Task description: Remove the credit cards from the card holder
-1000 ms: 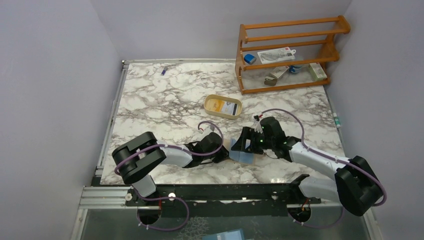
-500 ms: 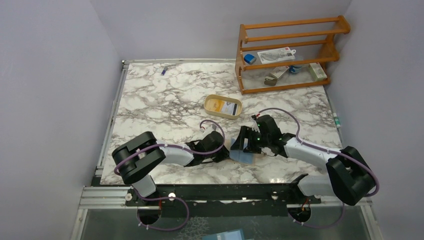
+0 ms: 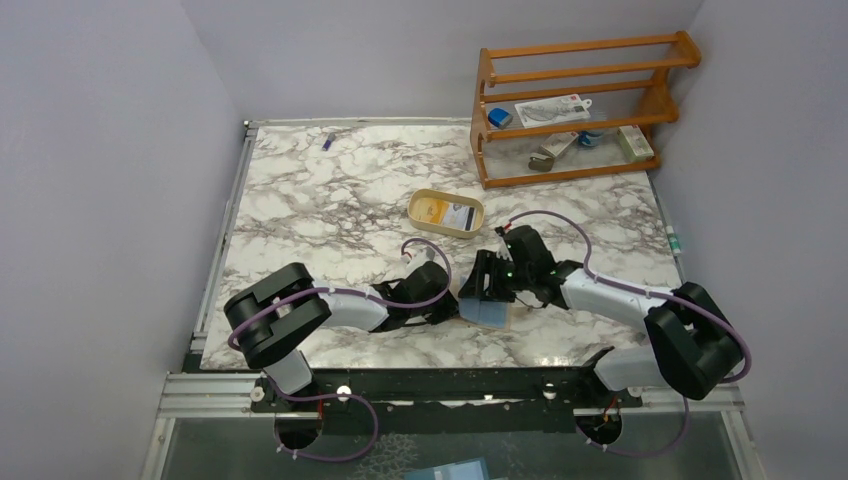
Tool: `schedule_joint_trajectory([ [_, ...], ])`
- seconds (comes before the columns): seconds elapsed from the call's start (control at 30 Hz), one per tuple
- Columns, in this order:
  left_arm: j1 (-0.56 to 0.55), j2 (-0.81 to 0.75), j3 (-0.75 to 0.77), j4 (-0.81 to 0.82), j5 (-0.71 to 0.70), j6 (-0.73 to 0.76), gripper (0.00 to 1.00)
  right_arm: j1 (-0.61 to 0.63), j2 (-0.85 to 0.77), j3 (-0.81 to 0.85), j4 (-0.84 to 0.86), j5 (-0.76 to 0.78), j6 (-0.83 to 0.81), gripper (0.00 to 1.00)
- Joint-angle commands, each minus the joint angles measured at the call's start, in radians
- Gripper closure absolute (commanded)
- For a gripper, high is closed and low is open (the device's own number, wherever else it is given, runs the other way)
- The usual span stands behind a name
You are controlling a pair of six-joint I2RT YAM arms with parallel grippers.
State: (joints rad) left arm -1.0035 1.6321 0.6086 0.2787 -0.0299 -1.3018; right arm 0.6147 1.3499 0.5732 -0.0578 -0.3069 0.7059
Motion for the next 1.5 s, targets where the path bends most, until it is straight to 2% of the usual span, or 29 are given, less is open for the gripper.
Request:
schedule_joint_trajectory([
  [0.0, -0.001, 0.053, -0.009, -0.098, -0.033, 0.030, 1.00, 0.008, 0.006, 0.004, -0.014, 0.028, -0.005, 0.36],
  [0.17, 0.000, 0.058, -0.009, -0.093, -0.027, 0.032, 1.00, 0.010, 0.015, -0.004, 0.002, 0.018, 0.000, 0.55],
  [0.5, 0.000, 0.052, -0.016, -0.090, -0.027, 0.031, 1.00, 0.011, 0.021, -0.019, -0.004, 0.023, -0.013, 0.73],
  [1.07, 0.000, 0.049, -0.038, -0.075, -0.021, 0.030, 1.00, 0.010, -0.135, -0.051, -0.284, 0.176, -0.108, 0.73],
  [1.33, 0.000, 0.041, -0.049, -0.067, -0.025, 0.031, 1.00, 0.010, -0.214, 0.004, -0.425, 0.257, -0.060, 0.64],
  [1.47, 0.000, 0.050, -0.047, -0.063, -0.022, 0.036, 1.00, 0.010, -0.273, 0.018, -0.373, 0.201, -0.076, 0.55],
])
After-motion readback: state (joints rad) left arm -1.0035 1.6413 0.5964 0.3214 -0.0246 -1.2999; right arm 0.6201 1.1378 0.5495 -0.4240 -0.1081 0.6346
